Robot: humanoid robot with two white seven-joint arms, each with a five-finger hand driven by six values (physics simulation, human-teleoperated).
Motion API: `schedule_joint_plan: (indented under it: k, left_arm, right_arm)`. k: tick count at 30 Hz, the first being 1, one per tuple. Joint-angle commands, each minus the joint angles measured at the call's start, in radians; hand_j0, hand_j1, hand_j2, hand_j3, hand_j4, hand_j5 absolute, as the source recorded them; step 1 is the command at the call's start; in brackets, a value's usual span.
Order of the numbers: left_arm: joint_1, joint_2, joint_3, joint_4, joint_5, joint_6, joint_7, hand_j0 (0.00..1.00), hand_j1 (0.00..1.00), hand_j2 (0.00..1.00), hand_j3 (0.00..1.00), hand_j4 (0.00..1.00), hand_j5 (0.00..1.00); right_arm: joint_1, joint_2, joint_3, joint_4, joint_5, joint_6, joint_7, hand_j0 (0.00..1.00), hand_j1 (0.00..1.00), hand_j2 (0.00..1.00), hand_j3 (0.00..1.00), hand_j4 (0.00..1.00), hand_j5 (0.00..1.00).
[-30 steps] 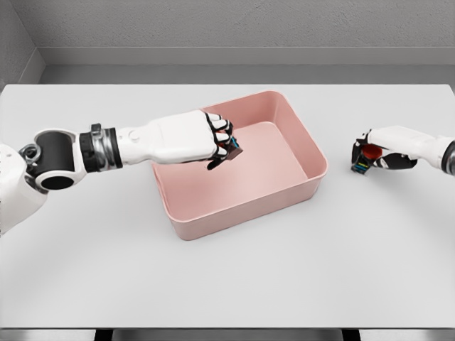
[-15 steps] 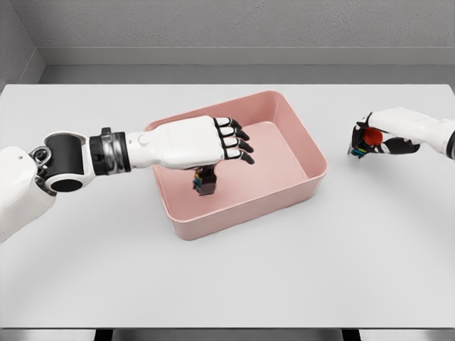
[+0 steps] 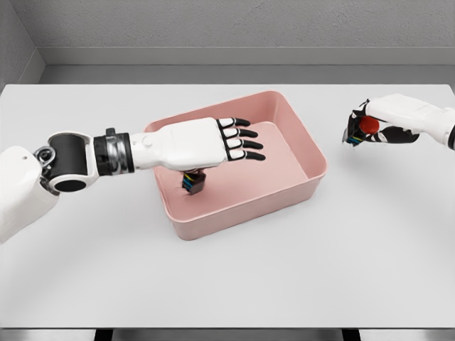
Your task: Put the industrial switch in the basket with both arms
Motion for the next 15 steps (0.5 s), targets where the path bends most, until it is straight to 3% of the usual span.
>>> schedule_joint_plan:
  k: [1,10,12,15]
  left_arm:
    - [-0.002,0.001,0.001,0.000,-0.040,0.001,0.000,1.00,1.00,1.00,1.00,1.00,1.00]
    - [-0.041,0.004,0.001,-0.002,-0.150,0.001,0.000,1.00,1.00,1.00,1.00,1.00,1.00]
    - [-0.058,0.015,0.002,-0.002,-0.131,0.001,0.003,1.00,1.00,1.00,1.00,1.00,1.00]
    - [-0.068,0.104,0.002,-0.003,0.000,0.001,0.007,1.00,1.00,1.00,1.00,1.00,1.00]
  right_arm:
    - [0.000,-0.002,0.000,-0.013,-0.003,0.001,0.000,0.42,0.42,0.42,0.42,0.42,0.42]
    - [-0.021,-0.002,-0.002,-0.097,-0.006,0.002,0.000,0.43,0.43,0.43,0.43,0.43,0.43]
    - [-0.028,0.000,0.000,-0.108,-0.006,0.001,0.000,0.43,0.43,0.43,0.43,0.43,0.43]
    - [-0.028,0.001,0.000,-0.143,-0.006,0.001,0.000,0.43,0.43,0.43,0.43,0.43,0.43]
